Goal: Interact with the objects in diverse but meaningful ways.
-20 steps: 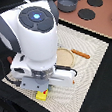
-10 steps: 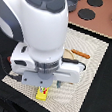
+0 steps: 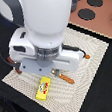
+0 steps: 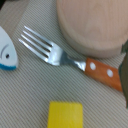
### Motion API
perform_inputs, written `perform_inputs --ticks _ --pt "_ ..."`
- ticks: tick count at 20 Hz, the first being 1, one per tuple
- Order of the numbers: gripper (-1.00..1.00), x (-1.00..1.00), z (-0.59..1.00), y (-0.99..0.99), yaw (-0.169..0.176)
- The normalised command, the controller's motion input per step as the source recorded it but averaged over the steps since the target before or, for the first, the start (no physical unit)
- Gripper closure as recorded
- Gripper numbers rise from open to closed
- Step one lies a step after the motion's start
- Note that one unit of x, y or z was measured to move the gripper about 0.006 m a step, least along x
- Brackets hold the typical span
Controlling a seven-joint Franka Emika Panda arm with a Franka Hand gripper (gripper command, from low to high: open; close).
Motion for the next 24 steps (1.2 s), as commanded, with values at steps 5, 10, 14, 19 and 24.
perform_inputs --ticks 5,10,14,19,24 --pt "-1.0 -0.48 0.16 0.77 0.0" --pt "-1.0 -0.18 0.21 0.88 0.0" --pt "-1.0 -0.17 0.1 0.89 0.0" --pt "-1.0 -0.19 0.18 0.87 0.0" --pt "-1.0 -0.46 0.14 0.68 0.004"
